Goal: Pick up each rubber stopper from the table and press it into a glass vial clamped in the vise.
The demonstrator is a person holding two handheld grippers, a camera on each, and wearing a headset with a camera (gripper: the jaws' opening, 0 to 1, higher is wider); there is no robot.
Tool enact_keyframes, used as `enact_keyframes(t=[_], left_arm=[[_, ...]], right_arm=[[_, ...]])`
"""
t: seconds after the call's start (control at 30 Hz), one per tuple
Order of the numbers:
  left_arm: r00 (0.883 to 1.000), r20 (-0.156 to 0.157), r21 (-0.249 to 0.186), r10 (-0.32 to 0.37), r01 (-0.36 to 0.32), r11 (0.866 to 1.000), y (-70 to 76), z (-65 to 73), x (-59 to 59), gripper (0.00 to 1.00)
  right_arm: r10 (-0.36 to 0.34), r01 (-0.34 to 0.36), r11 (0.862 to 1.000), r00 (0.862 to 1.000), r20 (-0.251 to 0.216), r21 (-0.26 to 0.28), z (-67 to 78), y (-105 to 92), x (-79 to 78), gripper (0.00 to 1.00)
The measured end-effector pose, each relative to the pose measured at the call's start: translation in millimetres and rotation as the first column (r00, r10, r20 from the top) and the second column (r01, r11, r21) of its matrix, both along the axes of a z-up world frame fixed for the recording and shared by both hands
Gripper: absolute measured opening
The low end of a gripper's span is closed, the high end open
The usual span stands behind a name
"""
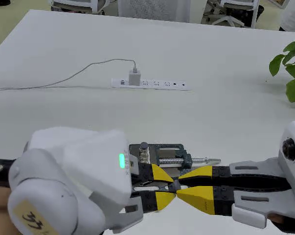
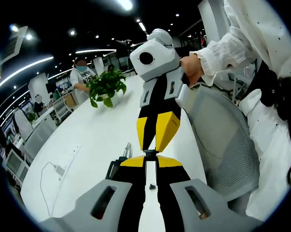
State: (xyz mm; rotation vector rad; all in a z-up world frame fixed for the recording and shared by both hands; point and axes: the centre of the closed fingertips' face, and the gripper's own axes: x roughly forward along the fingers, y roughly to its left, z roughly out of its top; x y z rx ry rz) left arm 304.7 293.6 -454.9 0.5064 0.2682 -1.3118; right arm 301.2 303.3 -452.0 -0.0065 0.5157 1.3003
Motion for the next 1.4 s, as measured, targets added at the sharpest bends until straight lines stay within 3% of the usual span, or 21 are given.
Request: enact_keyframes(t=[0.67, 1.03, 1.17, 1.4], left_arm=[[1.0, -0.008, -0.038, 0.017, -0.017, 0.999, 0.4, -0.9, 0.1, 0.04], [0.999, -0.022, -0.071, 0.032, -0.033, 0.997, 1.1, 1.1, 0.0, 0.11], [0.998, -0.029, -0.107, 0.05, -0.053, 0.993, 1.0, 7.2, 2.9, 0.16], [0.995, -0.041, -0.117, 0.087, -0.092, 0.989, 8.4, 5.0, 7.6, 0.23]], right_arm=[[-0.005, 0.004, 1.0, 1.0, -0.025, -0.008, -1.0, 2.5, -1.2, 0.05], [-0.007, 0.007, 1.0, 0.999, -0.033, -0.01, 0.2, 2.8, 3.2, 0.05], [0.005, -0.005, 1.0, 0.999, -0.035, -0.016, -0.2, 3.7, 3.3, 0.05], [0.006, -0.006, 1.0, 1.0, -0.027, -0.016, 2.6, 5.1, 6.0, 0.05]])
